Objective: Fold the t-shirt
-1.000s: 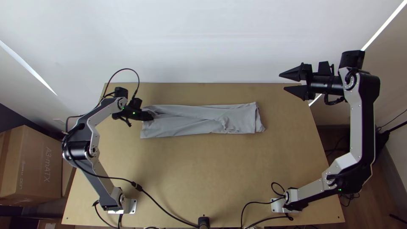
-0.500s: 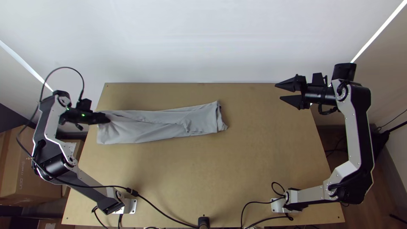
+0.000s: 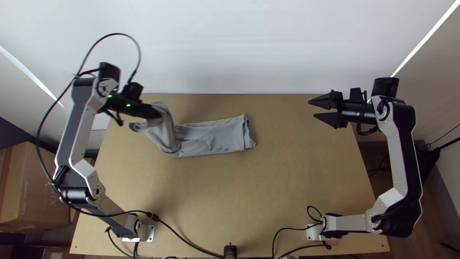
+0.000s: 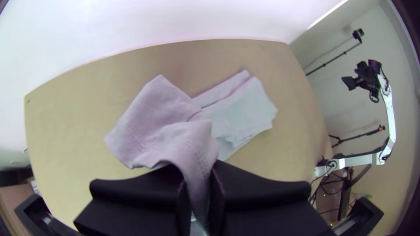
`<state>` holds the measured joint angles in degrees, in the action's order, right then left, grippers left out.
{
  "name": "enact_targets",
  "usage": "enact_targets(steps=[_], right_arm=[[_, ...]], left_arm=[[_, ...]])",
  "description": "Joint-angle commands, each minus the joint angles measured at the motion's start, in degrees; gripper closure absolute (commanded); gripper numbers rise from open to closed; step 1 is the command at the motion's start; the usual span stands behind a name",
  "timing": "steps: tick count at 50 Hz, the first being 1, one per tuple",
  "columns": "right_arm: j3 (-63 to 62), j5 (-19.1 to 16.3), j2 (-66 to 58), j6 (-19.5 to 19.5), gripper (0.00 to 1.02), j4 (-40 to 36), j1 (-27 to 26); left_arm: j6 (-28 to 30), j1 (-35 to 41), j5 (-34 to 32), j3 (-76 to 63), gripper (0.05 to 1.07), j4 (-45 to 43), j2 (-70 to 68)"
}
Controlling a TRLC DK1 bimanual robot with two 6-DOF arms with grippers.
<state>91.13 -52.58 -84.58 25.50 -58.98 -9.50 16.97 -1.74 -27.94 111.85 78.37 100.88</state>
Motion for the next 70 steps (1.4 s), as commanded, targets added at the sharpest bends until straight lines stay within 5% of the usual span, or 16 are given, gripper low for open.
enact_targets(steps=[1, 14, 29, 52, 54, 58, 70], right_arm=[[-1.7, -0.7, 1.8, 0.4, 0.04, 0.4, -0.3], [-5.3, -0.6, 3.6, -0.1, 0.04, 0.7, -1.1], [-11.9, 1.6, 7.1, 0.1, 0.04, 2.8, 0.1], [-23.9, 10.2, 10.7, 0.9, 0.04, 8.4, 6.9], [-25.1, 11.0, 10.9, 1.0, 0.04, 9.1, 7.4], [-26.9, 11.9, 11.3, 1.0, 0.04, 9.9, 8.0], [-30.8, 16.5, 11.6, 2.2, 0.04, 14.2, 13.5]], left_arm=[[-7.0, 6.9, -0.1, 6.4, 1.05, 0.8, 4.5], [-14.9, 21.6, 3.9, 16.6, 1.05, -2.3, 15.0], [-21.0, 27.0, 5.7, 16.5, 1.05, -9.5, 21.6], [-26.1, 34.8, 6.9, 17.4, 1.04, -21.8, 28.3], [-26.6, 35.6, 7.2, 18.6, 0.89, -24.1, 29.6], [-27.5, 36.8, 7.2, 18.9, 0.09, -28.1, 30.7], [-31.2, 36.6, 7.2, 18.9, 0.09, -36.3, 27.1]])
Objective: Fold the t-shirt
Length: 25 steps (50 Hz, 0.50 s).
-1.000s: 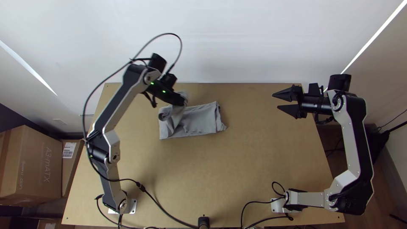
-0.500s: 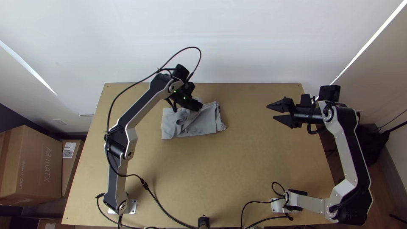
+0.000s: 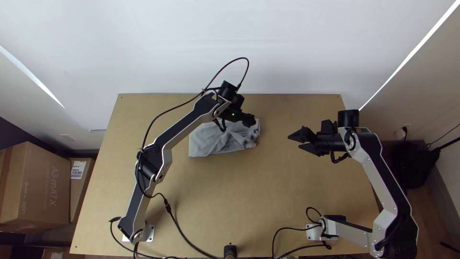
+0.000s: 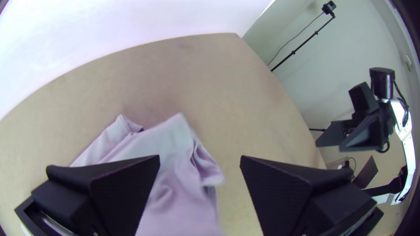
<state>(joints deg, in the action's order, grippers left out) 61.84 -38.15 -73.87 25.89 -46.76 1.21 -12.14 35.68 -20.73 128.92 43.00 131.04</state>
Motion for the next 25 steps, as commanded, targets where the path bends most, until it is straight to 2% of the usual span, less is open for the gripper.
enact_targets(steps=[1, 7, 11, 14, 19, 25], right_arm=[[-1.4, 2.6, 0.7, 1.8, 0.04, 2.4, 3.6], [0.9, 6.5, -2.2, 4.5, 0.04, 5.7, 10.6], [3.3, 7.5, -5.5, 5.0, 0.04, 6.3, 14.2], [5.0, 9.5, -8.5, 5.0, 0.04, 6.4, 16.2], [7.9, 10.2, -13.8, 3.7, 0.04, 6.9, 17.5], [10.6, 10.2, -19.9, 1.7, 0.04, 11.2, 17.2]], left_arm=[[-2.1, -1.1, 0.0, 1.9, 0.09, -0.7, -3.6], [-2.0, -4.6, 0.0, 1.6, 0.09, 1.9, -7.6], [-2.0, -8.4, 0.0, 1.6, 0.09, 4.4, -10.1], [-1.6, -11.2, 0.0, 1.4, 0.09, 6.6, -12.2], [-0.6, -16.2, 0.0, 1.0, 0.09, 9.7, -16.3], [1.2, -22.1, 0.0, 0.0, 0.09, 13.9, -22.2]])
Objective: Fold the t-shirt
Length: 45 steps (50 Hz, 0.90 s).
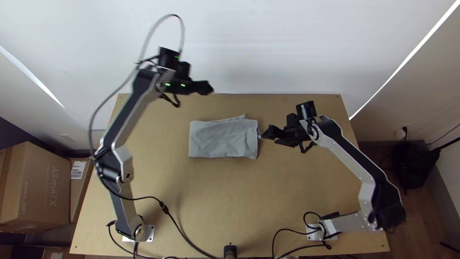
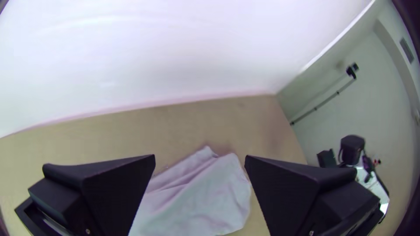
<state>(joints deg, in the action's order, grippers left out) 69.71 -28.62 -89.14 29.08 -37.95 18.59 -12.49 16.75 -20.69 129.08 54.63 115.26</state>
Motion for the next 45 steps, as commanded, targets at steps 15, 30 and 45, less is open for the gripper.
enact_targets(steps=[15, 30, 45], right_arm=[[11.0, 0.4, -18.3, -5.2, 0.04, 10.9, -1.9], [18.2, -0.4, -30.0, -5.2, 0.04, 14.5, -1.9], [22.7, -3.7, -36.1, -4.9, 0.04, 14.5, 1.0]], left_arm=[[4.1, -19.1, 0.3, -6.2, 0.09, 2.5, -24.3], [5.1, -31.9, 0.4, -11.0, 0.09, 6.2, -37.3], [5.6, -38.2, 0.3, -11.0, 0.09, 9.7, -42.6]])
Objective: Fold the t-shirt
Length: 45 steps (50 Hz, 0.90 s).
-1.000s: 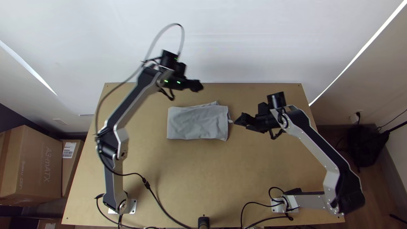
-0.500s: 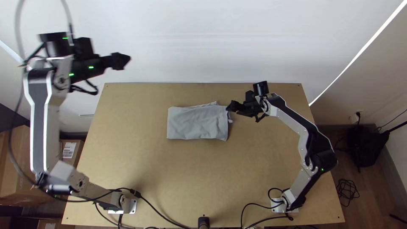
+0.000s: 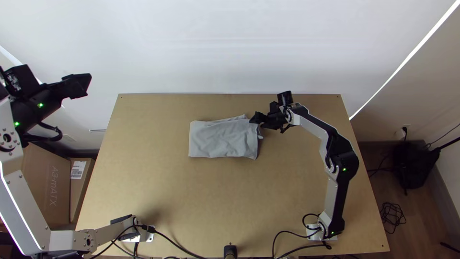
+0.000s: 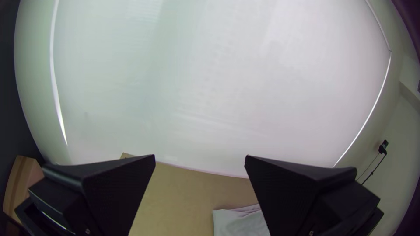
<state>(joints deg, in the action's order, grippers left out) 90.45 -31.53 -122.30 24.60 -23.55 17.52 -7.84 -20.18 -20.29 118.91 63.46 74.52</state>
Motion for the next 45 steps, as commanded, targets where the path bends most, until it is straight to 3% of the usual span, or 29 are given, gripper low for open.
enact_targets(steps=[1, 11, 17, 18, 21, 27, 45], right_arm=[[2.3, -1.0, -3.3, -0.4, 0.04, 0.2, 2.4], [8.3, -1.2, -8.1, 1.4, 0.04, 0.1, 5.8], [11.6, -1.2, -10.7, 2.7, 0.15, 0.1, 6.4], [11.9, -1.2, -10.9, 2.8, 0.2, 0.1, 6.6], [12.5, -1.1, -11.6, 3.1, 0.54, 0.1, 6.6], [12.0, -0.9, -11.6, 3.1, 1.0, 0.1, 5.3], [4.0, 0.2, -6.1, 4.7, 1.0, 5.4, -7.2]], left_arm=[[1.0, -1.5, -0.1, -0.8, 0.09, 1.0, -2.2], [1.5, -4.7, -0.1, -0.1, 0.09, 2.9, -3.5], [2.1, -6.3, 0.0, 0.8, 0.09, 4.0, -4.3], [2.3, -6.7, -0.1, 1.0, 0.09, 4.4, -4.3], [2.9, -7.5, -0.1, 1.6, 0.09, 5.2, -4.4], [3.4, -8.0, -0.1, 1.7, 0.09, 6.1, -4.5], [3.2, -7.8, -0.4, 1.0, 0.09, 5.7, -3.9]])
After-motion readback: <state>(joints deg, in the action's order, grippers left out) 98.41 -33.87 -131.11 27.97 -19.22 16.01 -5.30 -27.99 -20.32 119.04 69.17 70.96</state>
